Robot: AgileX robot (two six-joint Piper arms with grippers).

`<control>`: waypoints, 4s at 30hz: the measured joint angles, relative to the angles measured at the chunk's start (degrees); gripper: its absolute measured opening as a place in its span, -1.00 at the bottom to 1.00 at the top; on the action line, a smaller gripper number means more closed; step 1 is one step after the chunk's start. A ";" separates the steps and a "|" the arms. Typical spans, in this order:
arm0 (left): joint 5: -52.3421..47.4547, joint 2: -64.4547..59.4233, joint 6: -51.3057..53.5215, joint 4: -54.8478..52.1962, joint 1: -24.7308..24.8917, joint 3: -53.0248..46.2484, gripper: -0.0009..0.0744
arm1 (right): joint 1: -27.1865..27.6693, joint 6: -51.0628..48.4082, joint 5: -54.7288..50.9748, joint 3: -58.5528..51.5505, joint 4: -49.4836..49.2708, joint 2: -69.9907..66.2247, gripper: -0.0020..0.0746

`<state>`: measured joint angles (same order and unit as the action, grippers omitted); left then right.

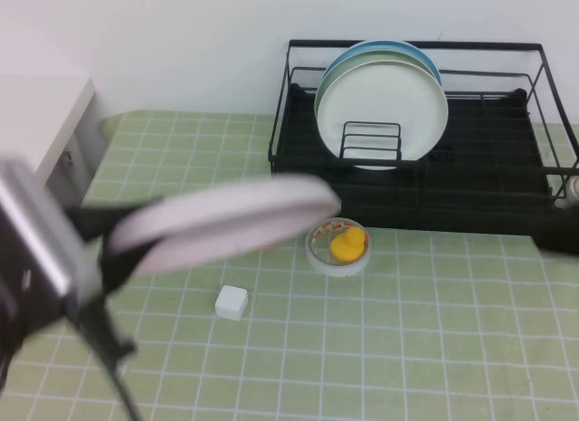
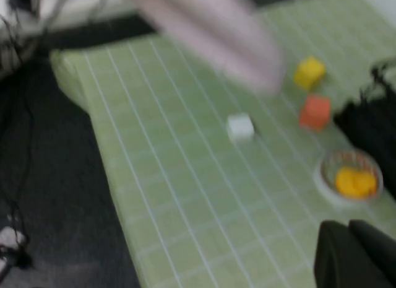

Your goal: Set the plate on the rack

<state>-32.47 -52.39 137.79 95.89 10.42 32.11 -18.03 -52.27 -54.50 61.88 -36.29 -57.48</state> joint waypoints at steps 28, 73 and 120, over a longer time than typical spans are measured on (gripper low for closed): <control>-7.04 -64.24 -8.35 0.46 1.07 65.14 -0.67 | 0.02 20.85 16.83 -33.71 31.11 15.40 -0.93; -5.95 -80.97 2.32 0.47 7.42 79.91 -0.11 | 0.12 21.80 21.02 -36.00 32.74 15.40 -0.94; 44.89 25.83 -43.34 5.22 7.99 -9.38 -0.98 | -0.33 43.79 24.02 -36.00 42.47 25.17 -0.95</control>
<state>12.42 -26.56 94.45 101.11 18.41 22.73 -18.36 -8.48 -30.48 25.88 6.18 -32.30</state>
